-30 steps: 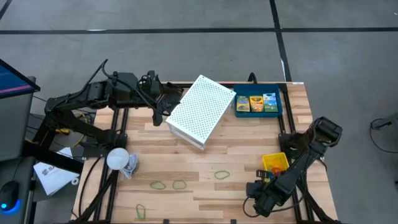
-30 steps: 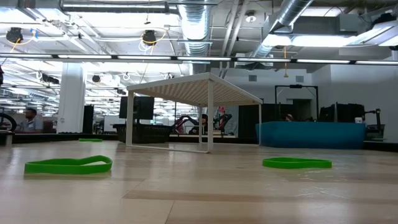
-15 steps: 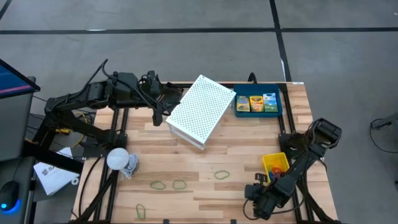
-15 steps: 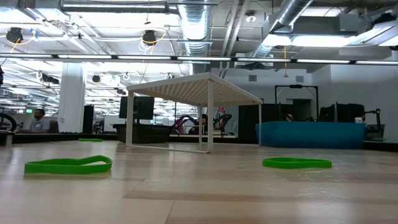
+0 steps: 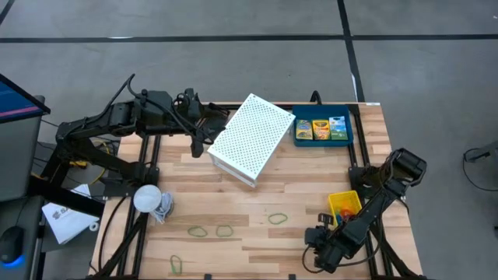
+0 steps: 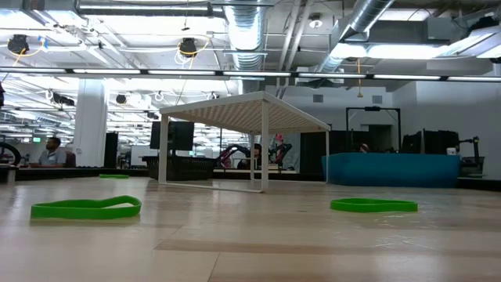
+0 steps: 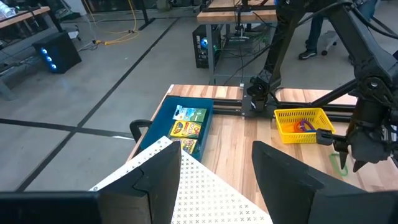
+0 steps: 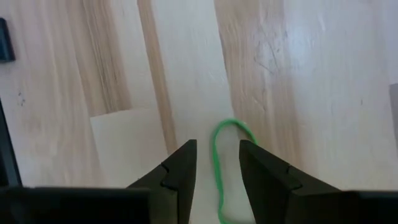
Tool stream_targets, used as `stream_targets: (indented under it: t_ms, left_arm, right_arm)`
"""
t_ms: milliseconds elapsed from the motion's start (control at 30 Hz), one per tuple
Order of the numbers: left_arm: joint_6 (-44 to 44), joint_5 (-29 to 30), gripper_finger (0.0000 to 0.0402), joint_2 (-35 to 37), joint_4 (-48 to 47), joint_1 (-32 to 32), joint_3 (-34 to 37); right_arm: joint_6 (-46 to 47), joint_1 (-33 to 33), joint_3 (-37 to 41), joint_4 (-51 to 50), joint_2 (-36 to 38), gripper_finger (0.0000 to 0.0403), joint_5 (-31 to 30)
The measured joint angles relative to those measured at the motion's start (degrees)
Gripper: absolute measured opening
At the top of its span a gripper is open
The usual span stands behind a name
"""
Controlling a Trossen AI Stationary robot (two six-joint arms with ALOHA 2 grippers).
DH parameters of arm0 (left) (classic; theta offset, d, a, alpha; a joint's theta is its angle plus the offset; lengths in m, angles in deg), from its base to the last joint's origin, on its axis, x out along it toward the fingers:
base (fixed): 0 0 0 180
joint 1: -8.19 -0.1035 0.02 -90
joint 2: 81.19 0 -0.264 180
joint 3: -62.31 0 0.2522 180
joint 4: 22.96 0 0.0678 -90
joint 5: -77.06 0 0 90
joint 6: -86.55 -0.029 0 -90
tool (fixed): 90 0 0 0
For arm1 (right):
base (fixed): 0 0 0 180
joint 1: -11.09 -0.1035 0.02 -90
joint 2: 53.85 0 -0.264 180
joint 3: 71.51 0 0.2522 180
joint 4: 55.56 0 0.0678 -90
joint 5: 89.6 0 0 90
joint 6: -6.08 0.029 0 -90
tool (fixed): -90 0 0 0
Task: Pick & Place Office Desk Supplies
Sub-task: Put the green rubber band into the black bin
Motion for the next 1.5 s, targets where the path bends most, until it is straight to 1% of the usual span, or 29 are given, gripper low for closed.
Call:
stream_targets:
  t_ms: [100, 467, 667, 967, 1133, 1333, 1433, 1500]
  left_arm:
    - [0.04, 0.02, 0.0191, 0.0, 0.0, 0.0, 0.0]
    - [0.3, -1.34, 0.0191, 0.0, 0.02, 0.0, 0.0]
    - [0.48, -1.36, 0.0191, 0.0, 0.02, 0.0, 0.0]
    - [1.18, -1.42, 0.0191, 0.0, 0.0, 0.0, 0.0]
    - [1.18, -1.42, 0.0191, 0.0, 0.0, 0.0, 0.0]
    - [1.18, -1.44, 0.0191, 0.0, 0.0, -0.02, 0.0]
    - [1.18, -1.44, 0.0191, 0.0, -0.02, -0.01, 0.0]
    - [1.18, -1.44, 0.0191, 0.0, 0.0, 0.0, 0.0]
  right_arm:
    - [1.68, -0.44, 0.0, 0.0, 0.0, 0.0118, -0.72]
    - [1.86, -1.4, 2.2, 1.62, 0.04, 0.0118, -1.84]
    - [2.1, -1.29, 3.78, 4.49, 0.17, 0.0118, -1.14]
    - [6.36, -1.44, 3.8, 7.52, 0.09, 0.0116, -0.55]
    - [8.4, -1.27, 3.8, 7.68, 0.07, 0.0089, -0.36]
    - [13.88, -1.26, 5.38, 8.27, 0.3, 0.0048, -0.82]
    - [15.51, -0.63, 6.45, 8.29, 0.31, 0.0018, -0.66]
    - [16.12, -0.48, 6.73, 8.34, 0.35, 0.0006, 0.07]
